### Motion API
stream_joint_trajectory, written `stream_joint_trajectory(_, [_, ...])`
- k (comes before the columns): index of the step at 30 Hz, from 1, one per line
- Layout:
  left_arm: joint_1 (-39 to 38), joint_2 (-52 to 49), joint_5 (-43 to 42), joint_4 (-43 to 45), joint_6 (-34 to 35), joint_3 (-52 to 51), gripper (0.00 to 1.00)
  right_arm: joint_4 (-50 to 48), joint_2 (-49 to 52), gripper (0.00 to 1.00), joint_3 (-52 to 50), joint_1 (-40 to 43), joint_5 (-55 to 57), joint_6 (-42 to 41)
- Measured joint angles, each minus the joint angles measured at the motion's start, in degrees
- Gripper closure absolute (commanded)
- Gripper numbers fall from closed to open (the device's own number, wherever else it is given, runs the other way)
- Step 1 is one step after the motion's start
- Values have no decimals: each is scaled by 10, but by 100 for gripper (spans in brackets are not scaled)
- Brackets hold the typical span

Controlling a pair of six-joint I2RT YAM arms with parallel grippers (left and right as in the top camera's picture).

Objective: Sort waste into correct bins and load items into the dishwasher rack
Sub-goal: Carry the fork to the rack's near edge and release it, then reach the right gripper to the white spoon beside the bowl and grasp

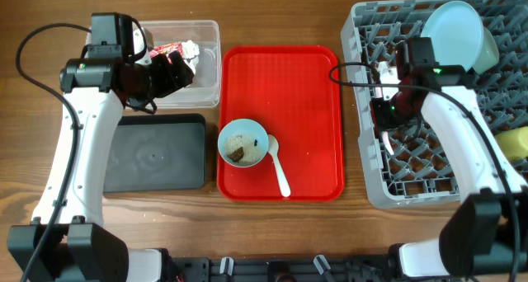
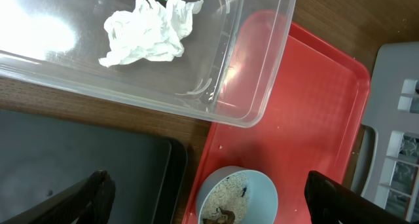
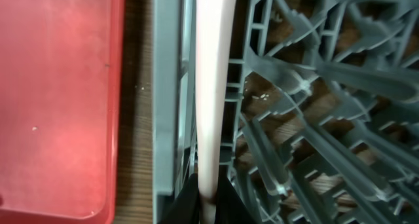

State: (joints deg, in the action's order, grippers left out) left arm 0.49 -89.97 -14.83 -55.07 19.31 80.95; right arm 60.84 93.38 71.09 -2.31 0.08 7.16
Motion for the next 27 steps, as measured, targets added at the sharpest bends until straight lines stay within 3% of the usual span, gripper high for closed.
stream_joint_trajectory(3, [0, 0, 0, 0, 0, 0, 6, 0, 14, 56, 0, 0, 3, -13])
stream_joint_trajectory(5, [0, 0, 0, 0, 0, 0, 6, 0, 14, 52, 0, 4, 13, -25])
stream_joint_trajectory(10, [0, 0, 0, 0, 0, 0, 6, 24, 9, 49, 23, 6, 11, -45])
stream_joint_trajectory(15, [0, 0, 0, 0, 0, 0, 6, 11, -35, 45, 71, -24, -101, -62])
stream_joint_trajectory(22, [0, 0, 0, 0, 0, 0, 6, 0, -54, 43, 64, -151, -136, -69])
stream_joint_trajectory(27, [0, 0, 0, 0, 0, 0, 6, -56, -44, 37, -7, -238, -136, -92])
